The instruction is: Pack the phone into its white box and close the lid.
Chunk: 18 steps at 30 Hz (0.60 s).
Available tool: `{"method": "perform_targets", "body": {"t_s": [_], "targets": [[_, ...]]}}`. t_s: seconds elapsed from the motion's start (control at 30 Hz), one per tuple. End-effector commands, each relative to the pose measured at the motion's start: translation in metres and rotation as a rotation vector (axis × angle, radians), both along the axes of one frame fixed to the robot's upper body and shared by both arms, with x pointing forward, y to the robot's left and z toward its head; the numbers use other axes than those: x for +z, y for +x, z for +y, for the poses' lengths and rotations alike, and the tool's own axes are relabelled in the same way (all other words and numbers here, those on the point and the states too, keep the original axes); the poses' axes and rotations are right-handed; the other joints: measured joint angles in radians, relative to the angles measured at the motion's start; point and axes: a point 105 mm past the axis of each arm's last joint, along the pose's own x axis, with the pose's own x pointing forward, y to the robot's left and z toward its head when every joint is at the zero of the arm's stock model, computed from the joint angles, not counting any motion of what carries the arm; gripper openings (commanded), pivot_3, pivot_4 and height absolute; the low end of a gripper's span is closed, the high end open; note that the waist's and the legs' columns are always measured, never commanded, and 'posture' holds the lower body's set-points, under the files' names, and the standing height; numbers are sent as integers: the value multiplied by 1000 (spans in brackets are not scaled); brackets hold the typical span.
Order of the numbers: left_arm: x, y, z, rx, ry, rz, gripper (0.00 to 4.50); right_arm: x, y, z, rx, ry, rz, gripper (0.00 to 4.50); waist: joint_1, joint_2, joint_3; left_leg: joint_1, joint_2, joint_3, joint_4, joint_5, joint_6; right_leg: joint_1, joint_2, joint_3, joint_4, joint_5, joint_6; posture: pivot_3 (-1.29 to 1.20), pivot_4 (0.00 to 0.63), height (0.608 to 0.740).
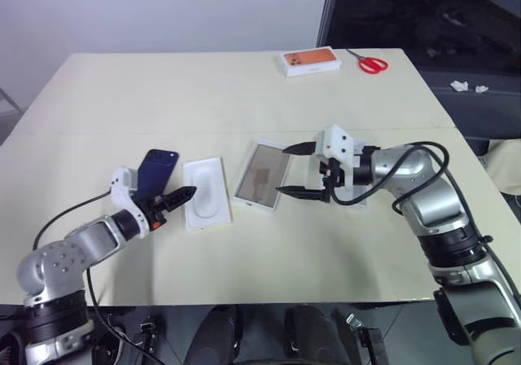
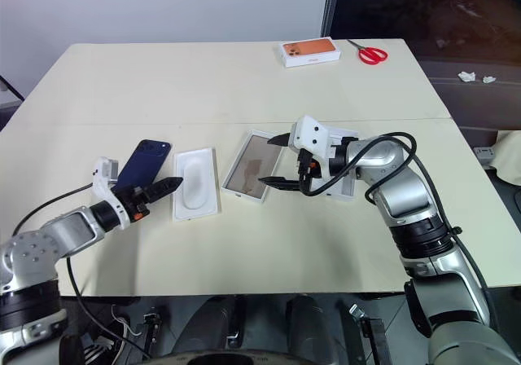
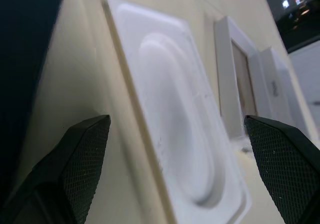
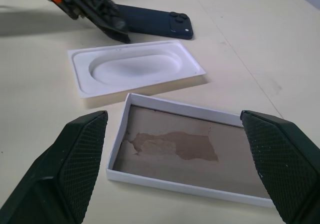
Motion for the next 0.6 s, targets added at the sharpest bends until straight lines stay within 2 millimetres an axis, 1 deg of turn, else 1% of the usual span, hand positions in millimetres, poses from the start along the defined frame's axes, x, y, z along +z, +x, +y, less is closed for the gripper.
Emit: {"method": "perform_targets", "body": {"t_s": [0.03, 0.13, 0.23, 0.3, 0.33, 0.4, 0.47, 0.6], "targets": [[-4, 1, -13, -29, -53, 27, 4500, 9, -3, 1, 6, 14, -45, 4446, -2, 0, 0, 0, 0, 0, 0, 0, 0, 0, 0, 0, 0, 0, 0, 0, 150, 740], [-11, 3, -14, -10, -93, 57, 4500, 10, -4, 1, 6, 15, -51, 4446, -4, 1, -1, 0, 0, 0, 0, 0, 0, 0, 0, 0, 0, 0, 0, 0, 150, 740], [-17, 3, -14, 6, -98, 78, 3659, 11, -5, 1, 5, 14, -56, 4500, -4, 1, -1, 0, 0, 0, 0, 0, -1, 0, 0, 0, 1, 0, 0, 0, 150, 740], [-19, 3, -13, 15, -115, 85, 2576, 11, -5, 0, 3, 13, -58, 4500, -4, 1, -1, 0, 0, 0, 0, 0, 0, 0, 0, 0, 1, 0, 0, 0, 150, 740], [-19, 3, -13, 19, -136, 84, 2118, 12, -5, 0, 1, 14, -59, 4500, -4, 1, -1, 0, 0, 0, 0, 0, 0, 0, 0, 0, 1, 0, 0, 0, 150, 740], [-20, 2, -9, 37, -150, 84, 1006, 11, -5, -1, -3, 13, -61, 4500, -4, 0, 0, 0, 0, 0, 0, 0, 0, 0, 0, 0, 1, 0, 0, 0, 150, 740], [-20, 2, -4, 54, -170, 84, 55, 11, -5, -2, -5, 11, -62, 4500, -4, 1, -1, 0, 0, 0, 0, 0, 0, 0, 0, 0, 1, 0, 0, 0, 150, 740], [-18, 1, -2, 60, -196, 78, 55, 11, -5, -2, -6, 12, -61, 4500, -7, 1, -1, 1, 0, 0, 0, 0, -1, 0, 0, 0, 1, 0, 0, 0, 150, 740]]}}
